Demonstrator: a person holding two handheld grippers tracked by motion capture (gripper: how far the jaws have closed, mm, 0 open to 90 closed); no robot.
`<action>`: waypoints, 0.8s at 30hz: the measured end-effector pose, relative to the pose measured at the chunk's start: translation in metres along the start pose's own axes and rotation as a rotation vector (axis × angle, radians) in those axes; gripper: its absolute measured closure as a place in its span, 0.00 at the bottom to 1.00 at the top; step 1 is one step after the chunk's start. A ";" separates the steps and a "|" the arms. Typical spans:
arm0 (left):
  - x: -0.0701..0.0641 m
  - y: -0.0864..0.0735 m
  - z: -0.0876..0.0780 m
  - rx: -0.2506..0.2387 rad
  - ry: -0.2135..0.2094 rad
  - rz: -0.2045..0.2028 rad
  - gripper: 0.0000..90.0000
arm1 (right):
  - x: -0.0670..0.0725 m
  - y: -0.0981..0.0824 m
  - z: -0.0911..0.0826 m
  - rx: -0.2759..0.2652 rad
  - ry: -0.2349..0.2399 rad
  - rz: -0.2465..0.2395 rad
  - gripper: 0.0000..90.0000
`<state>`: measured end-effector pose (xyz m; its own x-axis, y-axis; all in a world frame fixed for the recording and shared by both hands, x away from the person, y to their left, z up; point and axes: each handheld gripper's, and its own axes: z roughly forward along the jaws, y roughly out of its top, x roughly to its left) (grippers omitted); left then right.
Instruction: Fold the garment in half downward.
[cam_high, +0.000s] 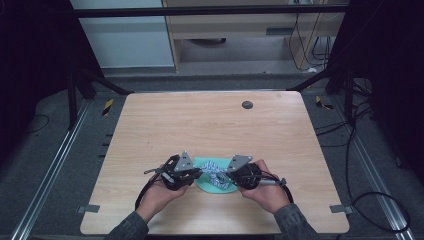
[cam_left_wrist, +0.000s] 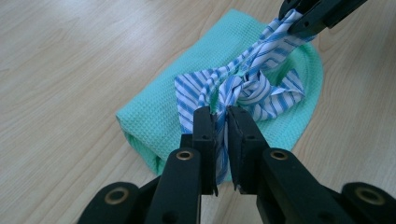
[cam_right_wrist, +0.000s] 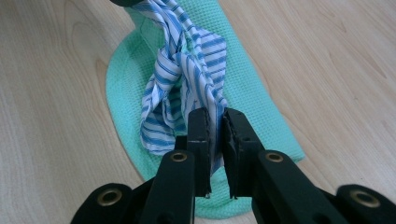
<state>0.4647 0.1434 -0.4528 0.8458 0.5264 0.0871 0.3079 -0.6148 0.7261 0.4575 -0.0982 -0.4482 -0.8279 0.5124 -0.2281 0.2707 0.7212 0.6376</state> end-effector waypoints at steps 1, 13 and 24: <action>0.000 -0.001 0.000 0.002 0.000 0.001 0.91 | 0.001 -0.001 0.000 0.005 0.001 -0.002 0.91; -0.002 -0.009 -0.001 0.002 -0.001 -0.015 0.89 | 0.009 -0.006 -0.003 -0.002 0.008 -0.008 0.91; 0.000 -0.017 -0.007 -0.018 0.027 -0.037 0.79 | 0.013 -0.010 -0.006 -0.006 0.009 -0.006 0.90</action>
<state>0.4560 0.1580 -0.4606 0.8215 0.5647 0.0783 0.3307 -0.5839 0.7414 0.4410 -0.1012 -0.4532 -0.8340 0.5037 -0.2252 0.2627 0.7215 0.6407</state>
